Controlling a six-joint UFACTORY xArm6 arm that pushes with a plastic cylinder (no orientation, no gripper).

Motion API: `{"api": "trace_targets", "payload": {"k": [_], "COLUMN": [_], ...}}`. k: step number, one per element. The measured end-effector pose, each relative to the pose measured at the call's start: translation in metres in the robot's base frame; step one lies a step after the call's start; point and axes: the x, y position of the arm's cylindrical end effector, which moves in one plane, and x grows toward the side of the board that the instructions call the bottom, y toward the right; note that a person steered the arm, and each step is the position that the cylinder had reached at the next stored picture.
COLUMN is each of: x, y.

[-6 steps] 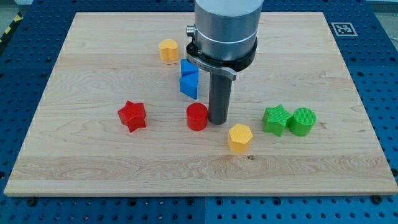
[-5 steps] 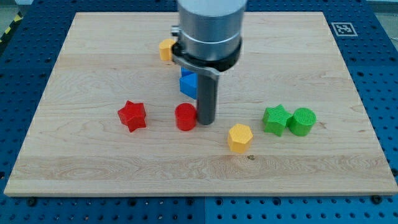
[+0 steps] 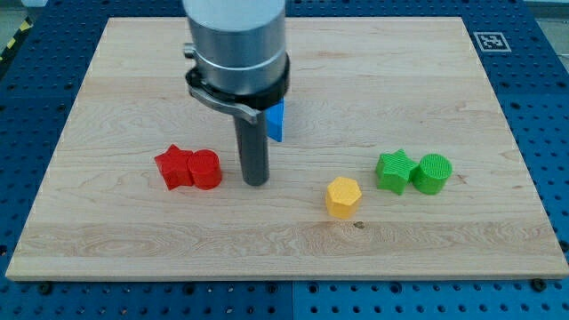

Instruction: Push the yellow hexagon slightly right

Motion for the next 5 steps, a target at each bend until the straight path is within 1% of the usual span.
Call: {"api": "trace_targets", "payload": {"k": [1, 2, 3, 4, 5], "x": [0.033, 0.049, 0.056, 0.056, 0.056], "y": [0.015, 0.040, 0.080, 0.093, 0.122]}}
